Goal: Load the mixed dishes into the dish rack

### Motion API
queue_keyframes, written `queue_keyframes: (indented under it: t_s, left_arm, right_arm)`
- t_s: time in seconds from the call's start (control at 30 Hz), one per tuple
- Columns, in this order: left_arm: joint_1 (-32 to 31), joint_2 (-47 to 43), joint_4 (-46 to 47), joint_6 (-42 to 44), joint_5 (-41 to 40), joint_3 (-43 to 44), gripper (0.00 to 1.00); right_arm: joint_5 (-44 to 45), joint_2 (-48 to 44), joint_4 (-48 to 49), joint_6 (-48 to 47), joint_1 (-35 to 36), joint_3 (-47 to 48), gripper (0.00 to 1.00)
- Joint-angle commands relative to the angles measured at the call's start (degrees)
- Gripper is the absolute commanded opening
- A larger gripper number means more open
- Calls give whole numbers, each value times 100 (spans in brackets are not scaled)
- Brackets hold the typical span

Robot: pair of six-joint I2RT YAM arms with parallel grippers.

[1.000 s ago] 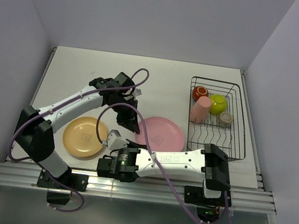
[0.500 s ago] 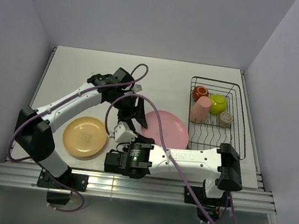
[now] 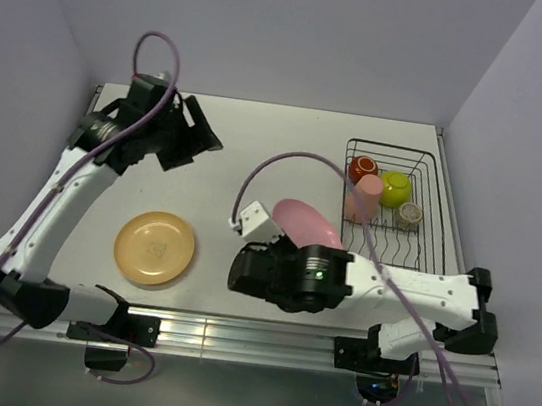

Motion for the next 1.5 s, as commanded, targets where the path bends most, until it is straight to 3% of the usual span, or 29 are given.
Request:
queue_keyframes:
  t_s: [0.0, 0.27, 0.53, 0.93, 1.17, 1.47]
  left_arm:
    - [-17, -682, 198, -264, -1208, 5, 79]
    - [19, -920, 709, -272, -305, -821, 73]
    - [27, -797, 885, -219, 101, -1059, 72]
    - [27, -771, 1017, -70, 356, -1288, 71]
    - [36, -718, 999, 79, 444, -1253, 70]
    - [71, -797, 982, 167, 523, -1375, 70]
  right_arm:
    - [-445, -642, 409, 29, -374, 155, 0]
    - [-2263, -2014, 1209, 162, -2615, 75, 0]
    - [-2986, -2523, 999, 250, -4223, 226, 0]
    - [-4452, -3297, 1086, -31, -6894, -837, 0]
    - [-5683, -3552, 1437, -101, -7809, -1557, 0]
    - [-6351, -3456, 1833, -417, -8215, -1840, 0]
